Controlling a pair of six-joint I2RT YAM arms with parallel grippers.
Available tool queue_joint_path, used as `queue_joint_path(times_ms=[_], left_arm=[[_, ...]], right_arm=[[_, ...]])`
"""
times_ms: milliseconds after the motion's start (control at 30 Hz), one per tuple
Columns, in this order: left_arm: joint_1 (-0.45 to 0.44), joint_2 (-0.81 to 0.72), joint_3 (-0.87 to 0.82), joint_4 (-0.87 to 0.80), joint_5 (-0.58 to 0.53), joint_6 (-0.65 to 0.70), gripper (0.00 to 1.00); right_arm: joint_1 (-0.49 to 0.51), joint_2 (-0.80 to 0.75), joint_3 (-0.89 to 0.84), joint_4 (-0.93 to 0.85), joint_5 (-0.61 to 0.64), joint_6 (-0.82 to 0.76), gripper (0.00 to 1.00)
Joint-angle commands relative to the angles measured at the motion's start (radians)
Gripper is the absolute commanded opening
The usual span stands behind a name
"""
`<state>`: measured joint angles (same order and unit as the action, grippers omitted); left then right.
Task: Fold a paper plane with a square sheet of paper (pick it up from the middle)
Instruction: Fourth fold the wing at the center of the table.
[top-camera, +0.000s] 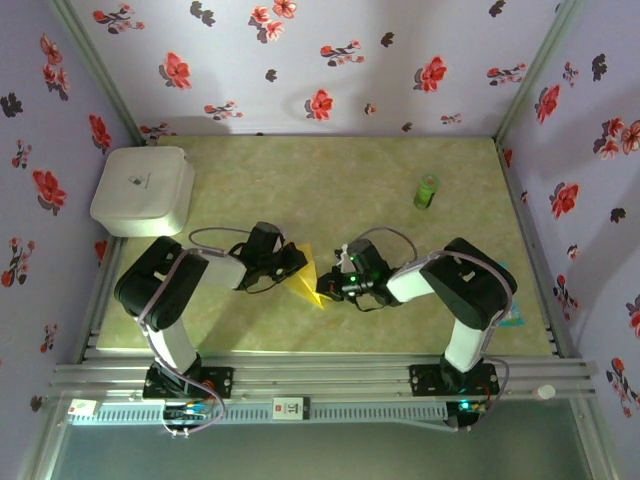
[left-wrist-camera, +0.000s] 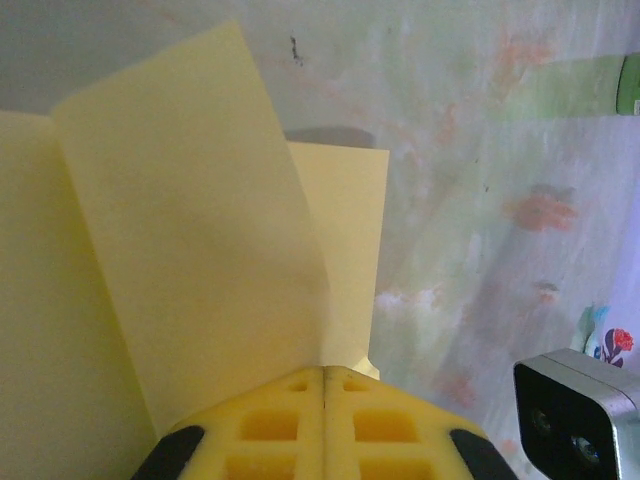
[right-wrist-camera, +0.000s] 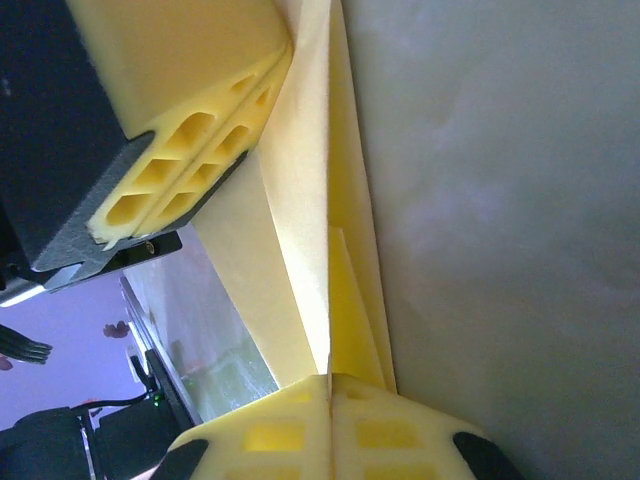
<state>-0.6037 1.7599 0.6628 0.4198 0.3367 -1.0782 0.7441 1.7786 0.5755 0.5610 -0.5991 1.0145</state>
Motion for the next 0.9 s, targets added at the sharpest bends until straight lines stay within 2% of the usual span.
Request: queue_joint_path(times_ms=[0,133,400,500,700,867], left_arm=[[0.011,0.007,-0.037,-0.082,-0.052,0.0,0.0],[0.012,0.006,-0.038,-0.084,-0.055,0.0,0.0],[0.011,0.007,-0.039,-0.085,-0.056,0.0,0.0],[0.012,0.006,-0.037,-0.087,-0.056,-0.001,0.0],[0.013,0.006,-0.038,-0.089,-0.057,0.0,0.0],[0.013,0.006,-0.037,-0.09,-0.057,0.001,0.0]], right_arm=[[-0.002,-0.003,-0.034,-0.038,-0.036,-0.004,0.05],[-0.002,-0.009,-0.041,-0.038,-0.042,0.002,0.09],[-0.001,-0.021,-0.052,-0.046,-0.063,0.001,0.09],[0.004,-0.016,-0.056,-0.048,-0.067,-0.004,0.12],[0.012,-0.029,-0.059,-0.08,-0.08,-0.033,0.04],[0.015,-0.046,-0.057,-0.14,-0.073,-0.066,0.07]])
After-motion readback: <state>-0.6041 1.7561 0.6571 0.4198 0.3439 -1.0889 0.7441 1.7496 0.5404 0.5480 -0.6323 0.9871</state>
